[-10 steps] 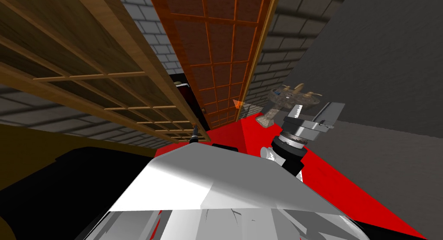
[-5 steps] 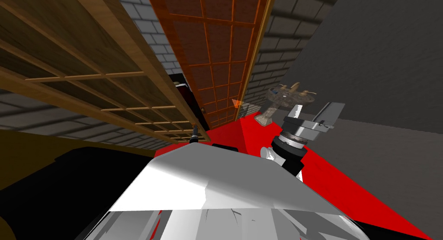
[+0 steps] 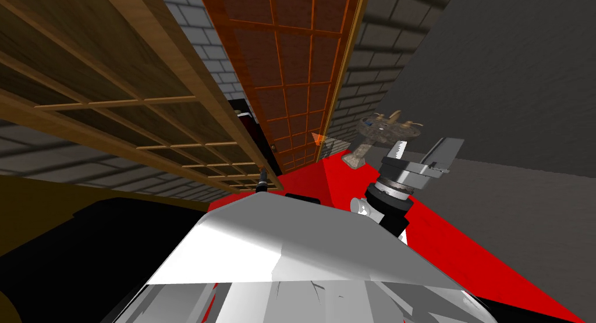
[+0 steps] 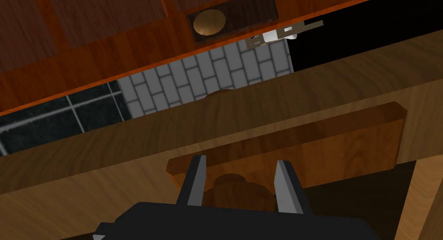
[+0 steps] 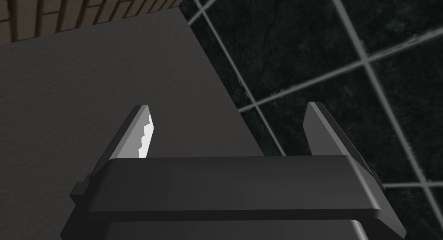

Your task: Pull the door open

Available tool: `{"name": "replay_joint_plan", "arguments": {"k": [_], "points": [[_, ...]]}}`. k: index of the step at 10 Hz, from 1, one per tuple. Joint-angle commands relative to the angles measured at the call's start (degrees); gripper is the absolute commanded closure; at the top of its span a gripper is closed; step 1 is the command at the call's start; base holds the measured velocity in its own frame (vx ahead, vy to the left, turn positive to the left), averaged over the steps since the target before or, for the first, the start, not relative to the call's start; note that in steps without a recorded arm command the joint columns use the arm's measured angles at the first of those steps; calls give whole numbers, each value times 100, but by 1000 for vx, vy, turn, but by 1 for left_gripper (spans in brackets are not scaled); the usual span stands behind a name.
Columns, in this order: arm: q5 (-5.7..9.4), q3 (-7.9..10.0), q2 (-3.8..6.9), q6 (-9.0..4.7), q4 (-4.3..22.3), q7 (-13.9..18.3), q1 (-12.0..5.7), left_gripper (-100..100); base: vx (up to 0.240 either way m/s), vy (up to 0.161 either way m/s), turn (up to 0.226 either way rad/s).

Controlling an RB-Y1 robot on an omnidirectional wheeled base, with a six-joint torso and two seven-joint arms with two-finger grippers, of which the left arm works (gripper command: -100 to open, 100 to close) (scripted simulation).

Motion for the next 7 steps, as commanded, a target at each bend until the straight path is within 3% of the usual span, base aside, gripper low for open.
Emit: {"name": "replay_joint_plan", "arguments": {"k": [1, 4, 5, 7], "points": [[76, 153, 195, -132, 212, 56, 17, 100, 6, 6, -9], [76, 153, 195, -132, 149, 56, 17, 100, 6, -11, -5], [110, 118, 210, -134, 214, 295, 6, 100, -29, 32, -50], [110, 118, 210, -134, 125, 295, 6, 100, -30, 13, -21]]}}
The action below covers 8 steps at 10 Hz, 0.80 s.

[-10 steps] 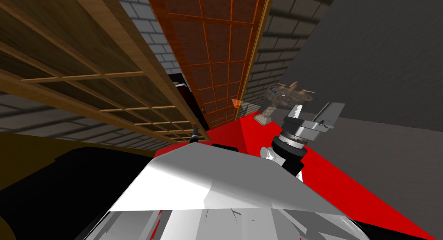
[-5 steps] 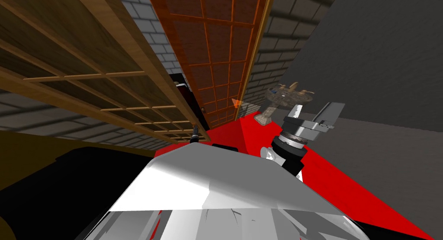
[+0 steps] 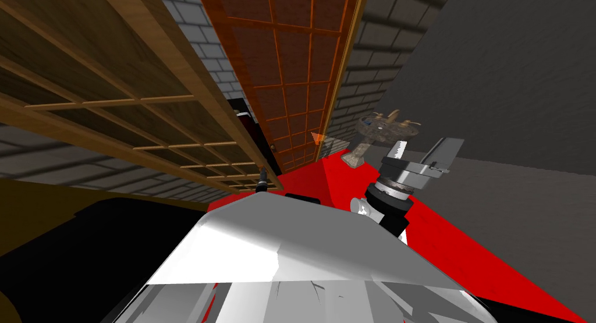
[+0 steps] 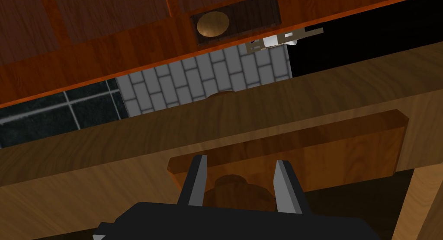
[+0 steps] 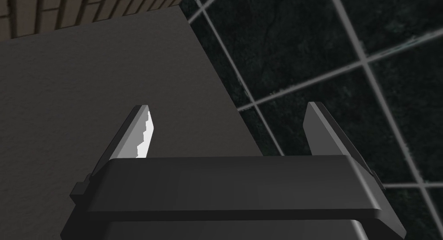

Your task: Pull the door open

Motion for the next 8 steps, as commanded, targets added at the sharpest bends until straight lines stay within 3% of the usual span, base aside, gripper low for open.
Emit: {"name": "replay_joint_plan", "arguments": {"k": [1, 2, 7, 8], "points": [[82, 162, 211, -159, 286, 63, -43, 100, -16, -9, -5], [82, 162, 211, -159, 334, 63, -43, 100, -10, -9, -4], [183, 56, 255, -165, 342, 779, -76, 100, -37, 21, -52], [183, 56, 255, -165, 342, 779, -76, 100, -36, 4, -31]]}}
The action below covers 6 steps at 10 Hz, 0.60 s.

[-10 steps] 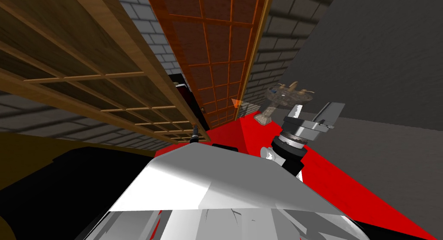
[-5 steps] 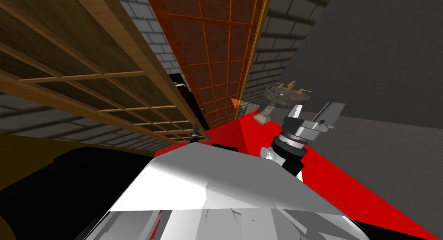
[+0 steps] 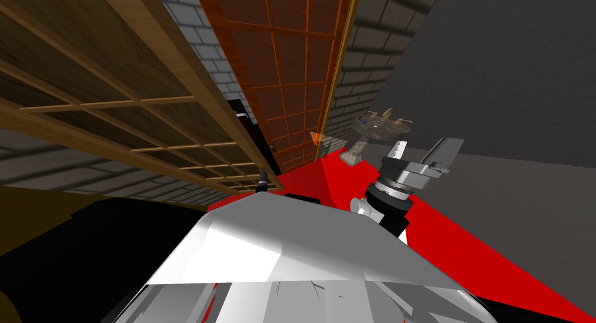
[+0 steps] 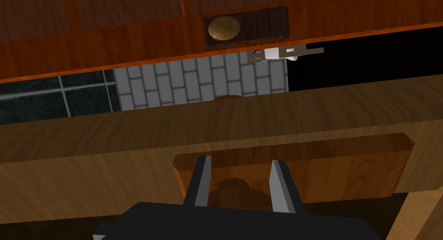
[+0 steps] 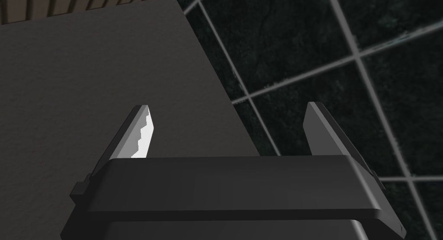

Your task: Pull the door open

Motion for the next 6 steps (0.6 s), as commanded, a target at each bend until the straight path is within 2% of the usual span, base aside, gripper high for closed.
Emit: {"name": "replay_joint_plan", "arguments": {"k": [1, 5, 6], "points": [[82, 147, 185, 6, 137, 83, 20, 100, -10, -10, 12], [82, 147, 185, 6, 137, 83, 20, 100, 1, -5, -6], [117, 110, 200, 4, 140, 322, 9, 100, -25, 10, -39]]}}
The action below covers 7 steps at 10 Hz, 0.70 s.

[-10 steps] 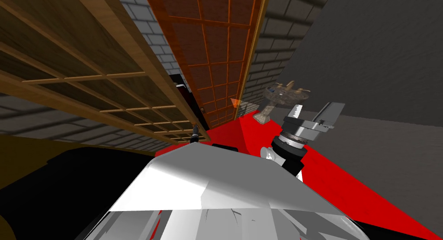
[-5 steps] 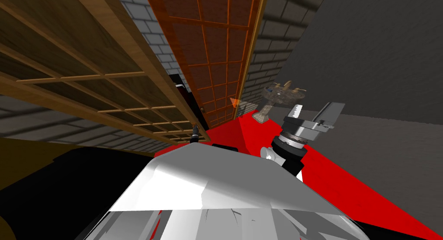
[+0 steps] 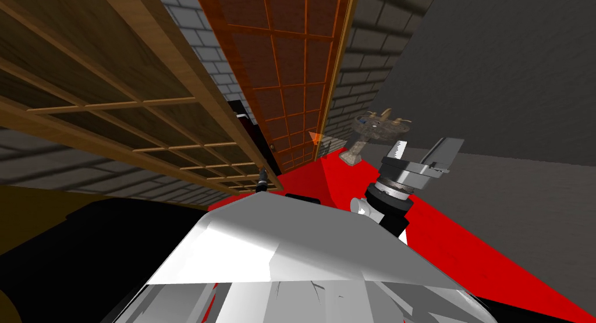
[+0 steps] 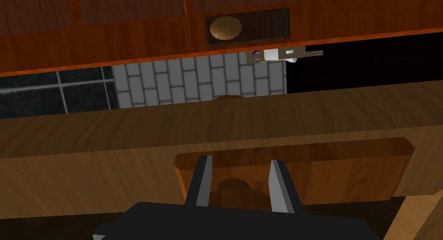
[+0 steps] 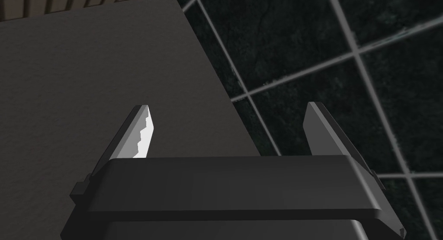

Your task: Pull the door open

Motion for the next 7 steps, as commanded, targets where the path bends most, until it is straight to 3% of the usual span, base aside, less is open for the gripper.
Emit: {"name": "replay_joint_plan", "arguments": {"k": [1, 4, 5, 6, 7], "points": [[76, 117, 98, 99, -160, 120, 165, 100, -32, 19, -21], [76, 117, 98, 99, -155, 120, 165, 100, -12, 9, -3], [76, 117, 98, 90, 54, 120, 107, 100, 8, -6, -4], [76, 117, 98, 99, -81, 120, 165, 100, 1, -7, 13], [111, 80, 113, 98, -157, 360, 153, 100, -29, -4, -53]]}}
